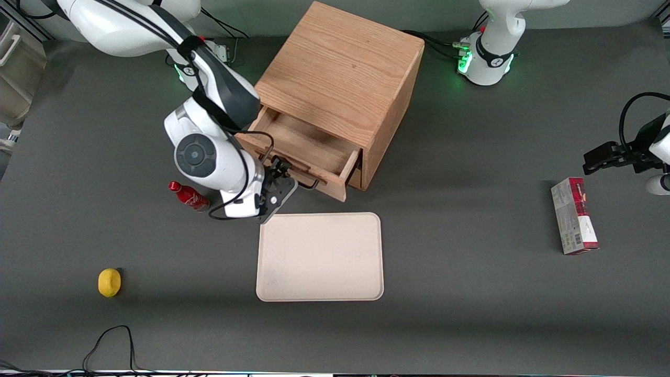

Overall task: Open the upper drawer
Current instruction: 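Pull the handle outward with the right gripper to slide the drawer open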

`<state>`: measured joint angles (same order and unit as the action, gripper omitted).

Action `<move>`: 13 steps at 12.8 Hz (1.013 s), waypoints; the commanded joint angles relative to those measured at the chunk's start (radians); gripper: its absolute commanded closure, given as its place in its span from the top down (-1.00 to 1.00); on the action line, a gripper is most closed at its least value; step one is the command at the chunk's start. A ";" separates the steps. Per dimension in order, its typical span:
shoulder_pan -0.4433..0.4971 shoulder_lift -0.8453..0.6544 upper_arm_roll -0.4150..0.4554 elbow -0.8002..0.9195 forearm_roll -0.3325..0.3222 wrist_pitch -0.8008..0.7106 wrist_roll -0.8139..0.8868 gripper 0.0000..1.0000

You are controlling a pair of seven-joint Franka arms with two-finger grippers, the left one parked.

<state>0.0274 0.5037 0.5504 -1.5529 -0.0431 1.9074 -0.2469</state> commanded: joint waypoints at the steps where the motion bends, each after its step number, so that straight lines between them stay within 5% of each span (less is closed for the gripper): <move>1: 0.003 0.047 -0.044 0.086 -0.012 -0.011 -0.066 1.00; 13: 0.000 0.058 -0.156 0.215 -0.004 -0.057 -0.072 1.00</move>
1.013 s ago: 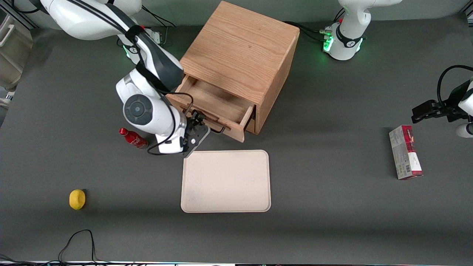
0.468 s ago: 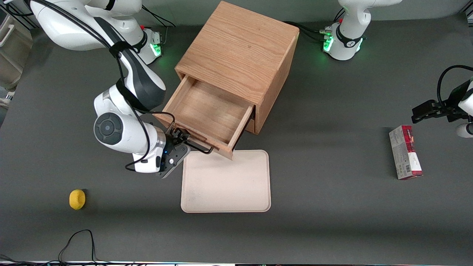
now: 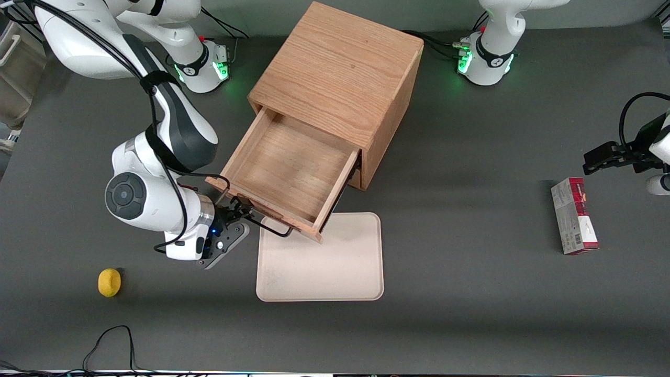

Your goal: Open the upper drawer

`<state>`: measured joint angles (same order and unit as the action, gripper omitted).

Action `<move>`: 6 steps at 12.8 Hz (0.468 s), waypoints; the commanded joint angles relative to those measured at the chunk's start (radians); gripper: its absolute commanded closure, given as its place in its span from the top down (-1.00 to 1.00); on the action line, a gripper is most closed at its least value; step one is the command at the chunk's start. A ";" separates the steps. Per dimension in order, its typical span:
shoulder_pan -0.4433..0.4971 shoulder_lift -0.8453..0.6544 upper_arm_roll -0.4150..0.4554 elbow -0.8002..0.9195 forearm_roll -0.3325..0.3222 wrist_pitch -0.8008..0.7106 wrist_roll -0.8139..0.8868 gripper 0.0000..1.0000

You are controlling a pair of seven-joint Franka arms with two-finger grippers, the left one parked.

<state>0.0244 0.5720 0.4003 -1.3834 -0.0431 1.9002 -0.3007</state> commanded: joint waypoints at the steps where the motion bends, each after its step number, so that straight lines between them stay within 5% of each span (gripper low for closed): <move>1: -0.004 -0.042 -0.011 0.053 0.000 -0.099 -0.017 1.00; 3: -0.009 -0.143 -0.081 0.049 0.012 -0.220 -0.006 1.00; 6: -0.003 -0.329 -0.271 -0.064 0.118 -0.318 0.116 1.00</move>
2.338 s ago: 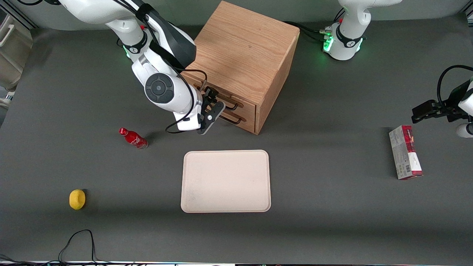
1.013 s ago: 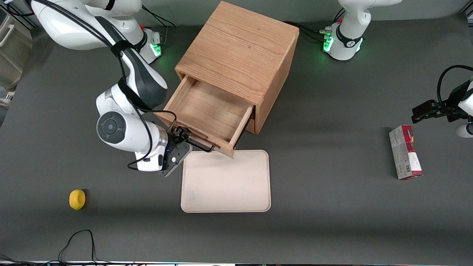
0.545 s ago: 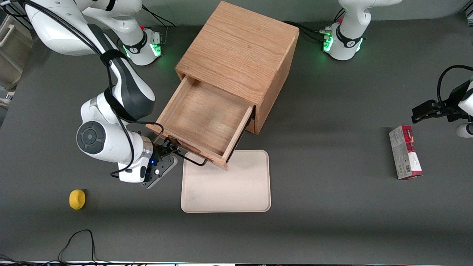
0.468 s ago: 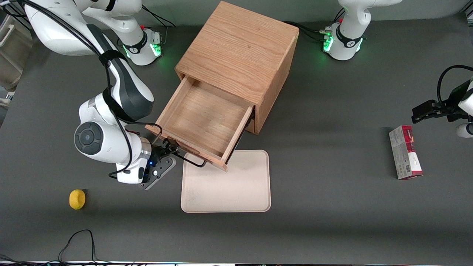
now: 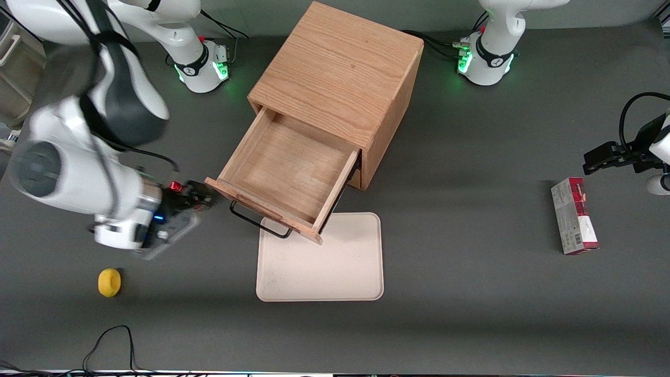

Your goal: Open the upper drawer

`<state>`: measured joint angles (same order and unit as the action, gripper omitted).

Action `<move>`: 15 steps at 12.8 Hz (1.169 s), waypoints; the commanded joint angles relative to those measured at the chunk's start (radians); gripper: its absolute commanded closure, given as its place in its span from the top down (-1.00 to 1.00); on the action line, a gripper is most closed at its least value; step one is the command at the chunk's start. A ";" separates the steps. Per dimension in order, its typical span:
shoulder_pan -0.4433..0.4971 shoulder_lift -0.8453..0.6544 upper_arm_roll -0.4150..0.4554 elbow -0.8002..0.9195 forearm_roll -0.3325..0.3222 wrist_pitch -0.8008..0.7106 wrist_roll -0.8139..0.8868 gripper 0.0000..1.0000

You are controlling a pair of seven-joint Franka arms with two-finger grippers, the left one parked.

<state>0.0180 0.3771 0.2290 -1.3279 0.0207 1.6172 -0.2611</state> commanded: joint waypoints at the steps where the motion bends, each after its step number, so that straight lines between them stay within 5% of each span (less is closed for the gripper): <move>1: 0.003 -0.189 -0.141 -0.166 0.056 -0.061 0.113 1.00; 5: 0.005 -0.453 -0.172 -0.471 0.048 -0.013 0.414 1.00; 8: 0.004 -0.748 -0.165 -0.825 0.024 0.192 0.479 1.00; 11: -0.006 -0.713 -0.243 -0.751 0.012 0.168 0.560 1.00; 15: -0.009 -0.557 -0.263 -0.450 -0.004 -0.094 0.594 1.00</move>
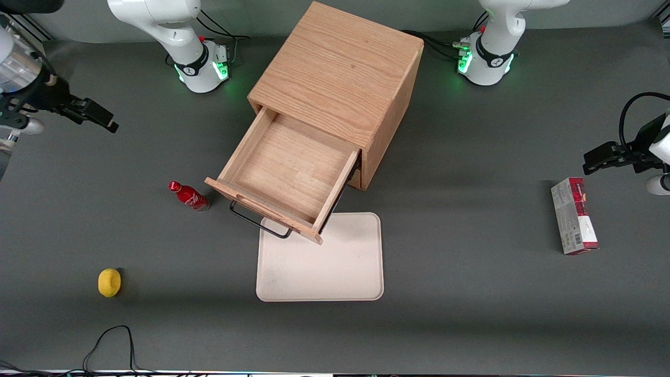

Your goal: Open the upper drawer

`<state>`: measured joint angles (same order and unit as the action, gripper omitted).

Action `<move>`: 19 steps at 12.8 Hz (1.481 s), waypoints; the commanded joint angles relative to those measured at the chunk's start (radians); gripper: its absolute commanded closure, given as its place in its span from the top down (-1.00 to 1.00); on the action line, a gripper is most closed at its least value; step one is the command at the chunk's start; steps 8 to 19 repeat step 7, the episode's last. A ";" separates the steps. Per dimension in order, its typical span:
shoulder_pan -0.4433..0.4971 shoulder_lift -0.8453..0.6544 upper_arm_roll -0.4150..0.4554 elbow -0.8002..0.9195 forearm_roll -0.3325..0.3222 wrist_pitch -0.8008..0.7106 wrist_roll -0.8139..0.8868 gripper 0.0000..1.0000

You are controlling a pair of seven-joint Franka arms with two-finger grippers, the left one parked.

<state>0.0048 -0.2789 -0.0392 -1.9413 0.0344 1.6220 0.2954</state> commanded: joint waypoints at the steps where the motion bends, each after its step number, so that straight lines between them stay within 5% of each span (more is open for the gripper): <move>1: 0.004 0.095 0.005 0.162 -0.018 -0.091 0.015 1.00; 6: 0.008 0.098 0.007 0.145 -0.031 -0.025 -0.128 1.00; 19: 0.008 0.099 0.010 0.145 -0.037 -0.027 -0.128 1.00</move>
